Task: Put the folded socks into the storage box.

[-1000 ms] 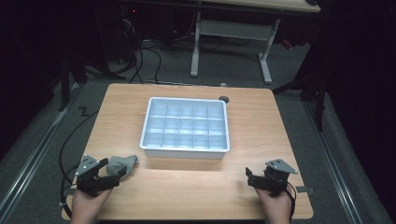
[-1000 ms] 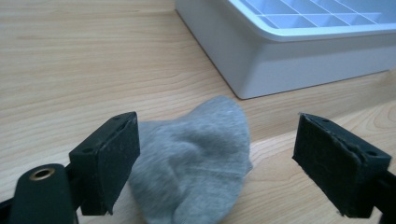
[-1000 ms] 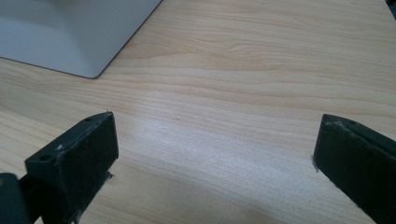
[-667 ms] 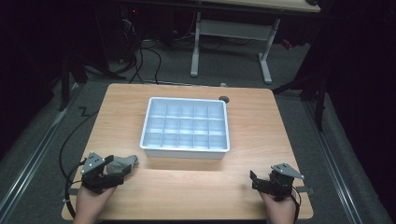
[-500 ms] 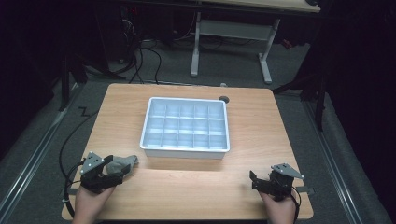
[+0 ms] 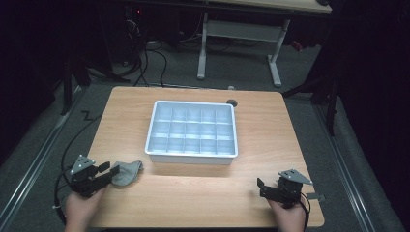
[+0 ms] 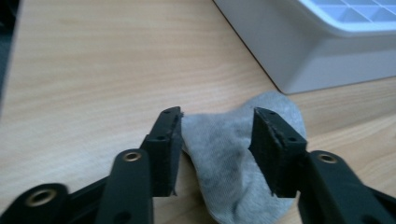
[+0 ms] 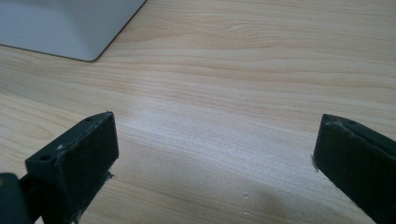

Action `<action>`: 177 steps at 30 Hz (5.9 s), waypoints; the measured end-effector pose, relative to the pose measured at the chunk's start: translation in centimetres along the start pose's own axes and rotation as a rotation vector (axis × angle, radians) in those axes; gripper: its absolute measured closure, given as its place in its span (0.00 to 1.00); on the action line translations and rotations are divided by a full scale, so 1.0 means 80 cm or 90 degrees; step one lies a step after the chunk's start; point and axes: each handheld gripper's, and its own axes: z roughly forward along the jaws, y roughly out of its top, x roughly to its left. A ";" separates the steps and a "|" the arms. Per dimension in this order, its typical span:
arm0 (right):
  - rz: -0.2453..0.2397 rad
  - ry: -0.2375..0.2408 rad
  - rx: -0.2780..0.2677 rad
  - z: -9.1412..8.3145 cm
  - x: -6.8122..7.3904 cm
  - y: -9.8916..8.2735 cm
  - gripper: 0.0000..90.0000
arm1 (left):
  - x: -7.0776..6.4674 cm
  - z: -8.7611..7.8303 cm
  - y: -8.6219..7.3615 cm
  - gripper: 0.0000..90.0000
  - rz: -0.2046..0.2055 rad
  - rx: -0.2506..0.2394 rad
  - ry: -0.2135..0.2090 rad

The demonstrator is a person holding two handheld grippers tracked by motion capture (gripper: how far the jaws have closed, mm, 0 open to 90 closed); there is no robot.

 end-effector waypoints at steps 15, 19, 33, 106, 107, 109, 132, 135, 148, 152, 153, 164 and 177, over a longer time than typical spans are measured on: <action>-0.024 0.018 -0.001 0.017 0.014 0.013 0.00 | -0.020 -0.007 -0.039 0.55 0.030 0.074 -0.046; -0.024 0.020 -0.001 0.018 0.015 0.015 0.00 | -0.034 -0.011 -0.046 0.56 0.032 0.091 -0.063; -0.016 0.021 -0.007 0.015 0.010 0.015 0.00 | -0.070 -0.020 -0.048 0.54 0.077 0.125 -0.071; 0.005 0.076 -0.016 0.011 0.004 0.011 0.02 | -0.106 0.129 -0.015 0.78 0.129 0.544 0.309; 0.006 0.076 -0.016 0.011 0.004 0.011 0.02 | -0.106 0.129 -0.015 0.78 0.129 0.544 0.309; 0.009 0.076 -0.015 0.011 0.004 0.011 0.02 | -0.112 0.129 0.003 0.78 0.106 0.541 0.315; 0.009 0.077 -0.018 0.008 0.004 0.011 0.02 | -0.197 0.146 0.081 0.78 0.075 0.542 0.318; 0.010 0.077 -0.019 0.008 0.004 0.011 0.02 | -0.204 0.154 0.080 0.78 0.071 0.542 0.314; 0.005 0.077 -0.018 0.008 0.004 0.011 0.02 | -0.231 0.199 0.071 0.78 0.081 0.541 0.310; 0.006 0.077 -0.019 0.008 0.003 0.011 0.02 | -0.235 0.214 0.063 0.78 0.087 0.541 0.317; 0.006 0.077 -0.018 0.008 0.003 0.011 0.02 | -0.236 0.218 0.061 0.78 0.088 0.540 0.318; 0.007 0.078 -0.021 0.009 0.001 0.011 0.03 | -0.223 0.246 0.047 0.78 0.109 0.536 0.356; 0.009 0.079 -0.019 0.009 0.002 0.011 0.03 | -0.197 0.258 0.017 0.78 0.119 0.565 0.391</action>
